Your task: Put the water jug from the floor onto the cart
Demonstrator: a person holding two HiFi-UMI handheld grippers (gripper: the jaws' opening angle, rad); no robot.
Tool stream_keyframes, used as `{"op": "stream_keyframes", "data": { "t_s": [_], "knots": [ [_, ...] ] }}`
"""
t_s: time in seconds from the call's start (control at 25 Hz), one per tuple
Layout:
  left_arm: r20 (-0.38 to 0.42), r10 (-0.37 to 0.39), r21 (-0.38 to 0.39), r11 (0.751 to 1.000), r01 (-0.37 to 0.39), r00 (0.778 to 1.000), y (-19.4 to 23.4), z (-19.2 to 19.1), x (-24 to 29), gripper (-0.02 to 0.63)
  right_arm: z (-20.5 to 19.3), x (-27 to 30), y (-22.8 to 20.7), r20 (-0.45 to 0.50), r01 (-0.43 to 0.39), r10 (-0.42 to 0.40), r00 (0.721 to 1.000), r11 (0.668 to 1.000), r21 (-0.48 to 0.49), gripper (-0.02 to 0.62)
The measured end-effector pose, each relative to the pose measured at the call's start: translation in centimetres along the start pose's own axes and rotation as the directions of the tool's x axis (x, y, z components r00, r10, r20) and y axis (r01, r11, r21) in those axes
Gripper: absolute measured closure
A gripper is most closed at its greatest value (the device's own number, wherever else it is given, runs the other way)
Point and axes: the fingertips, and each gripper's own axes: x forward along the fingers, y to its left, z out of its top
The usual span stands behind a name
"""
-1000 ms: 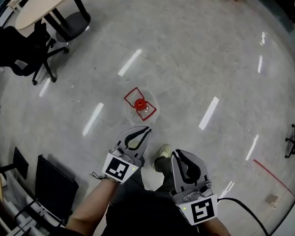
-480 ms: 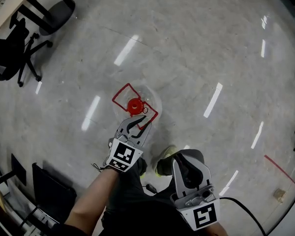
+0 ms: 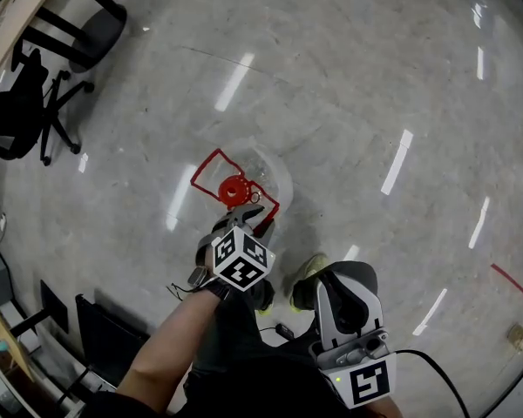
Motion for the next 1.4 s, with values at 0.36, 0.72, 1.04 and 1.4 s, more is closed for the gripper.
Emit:
{"op": "stream_keyframes", "data": {
  "t_s": [0.36, 0.72, 1.04, 1.4],
  "knots": [
    [-0.327, -0.107, -0.002, 0.994, 0.113, 0.939, -0.9, -0.4, 1.4, 0.431, 1.5, -2.2, -2.0, 0.037, 0.054, -0.056, 0.998, 0.997, 0.048, 0.591],
    [-0.36, -0.113, -0.013, 0.993, 0.116, 0.926, -1.4, -1.6, 6.1, 0.419, 0.2, -2.8, -4.4, 0.004, 0.082, -0.082, 0.997, 0.995, 0.055, 0.591],
    [-0.284, -0.066, -0.015, 0.998, 0.065, 0.957, 0.1, -0.2, 4.5, 0.604, -2.4, -0.6, -3.3, -0.063, 0.06, -0.06, 0.996, 0.998, -0.01, 0.591],
    [-0.183, -0.11, -0.182, 0.98, 0.076, 0.977, 0.2, -0.5, -7.0, 0.604, 3.9, 0.4, 3.7, -0.107, -0.035, 0.031, 0.994, 0.999, -0.038, 0.591]
  ]
}}
